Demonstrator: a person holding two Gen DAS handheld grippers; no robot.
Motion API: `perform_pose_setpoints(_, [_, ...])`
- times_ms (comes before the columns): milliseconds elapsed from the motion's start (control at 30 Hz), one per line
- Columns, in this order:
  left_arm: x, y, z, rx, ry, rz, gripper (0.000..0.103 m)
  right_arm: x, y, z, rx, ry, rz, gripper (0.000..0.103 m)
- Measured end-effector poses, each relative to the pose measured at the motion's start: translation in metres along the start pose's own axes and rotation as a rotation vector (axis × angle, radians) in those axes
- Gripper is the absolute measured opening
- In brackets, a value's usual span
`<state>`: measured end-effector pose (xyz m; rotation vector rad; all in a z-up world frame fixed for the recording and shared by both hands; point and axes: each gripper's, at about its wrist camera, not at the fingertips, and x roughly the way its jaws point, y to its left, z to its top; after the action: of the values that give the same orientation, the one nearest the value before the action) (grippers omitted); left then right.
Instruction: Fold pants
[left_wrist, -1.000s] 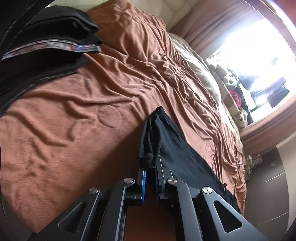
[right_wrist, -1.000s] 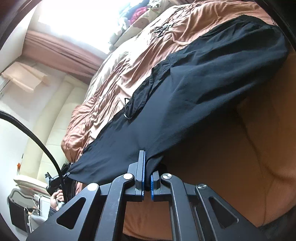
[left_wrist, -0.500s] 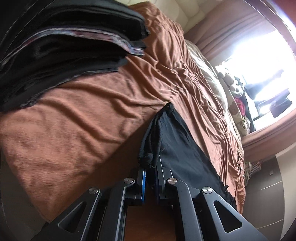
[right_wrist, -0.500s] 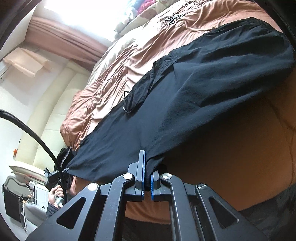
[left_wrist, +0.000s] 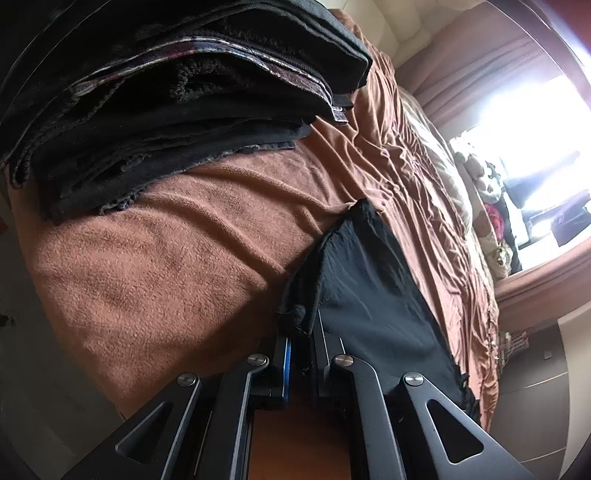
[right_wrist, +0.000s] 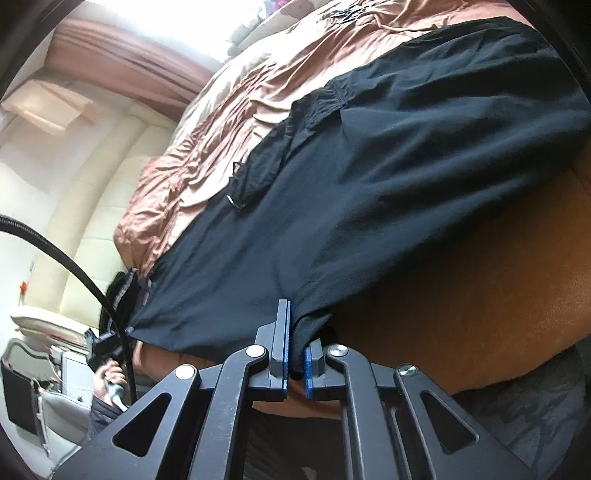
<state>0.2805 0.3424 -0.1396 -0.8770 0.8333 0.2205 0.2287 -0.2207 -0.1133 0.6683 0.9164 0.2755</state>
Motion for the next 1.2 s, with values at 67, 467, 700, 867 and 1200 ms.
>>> perform_pose_setpoints(67, [0.003,-0.002,0.000,0.003,0.003,0.013,0.008,0.002,0.000,0.003,-0.007,0.020,-0.017,0.014])
perform_pose_setpoints(467, [0.005,0.003,-0.015,-0.022,0.015,0.063,0.049,-0.058,-0.045,0.009,0.046,-0.102,-0.017,0.060])
perform_pose_setpoints(700, [0.003,-0.008,-0.031,0.011,0.027,0.082,0.053,-0.099,-0.105,0.022,0.160,-0.230,-0.073,0.060])
perform_pose_setpoints(867, [0.007,-0.022,-0.039,0.047,0.037,0.095,0.056,-0.114,-0.135,0.030,0.241,-0.308,-0.098,0.060])
perform_pose_setpoints(1200, [-0.001,-0.048,-0.058,0.121,-0.016,0.109,0.075,-0.118,-0.177,0.040,0.375,-0.388,-0.078,0.059])
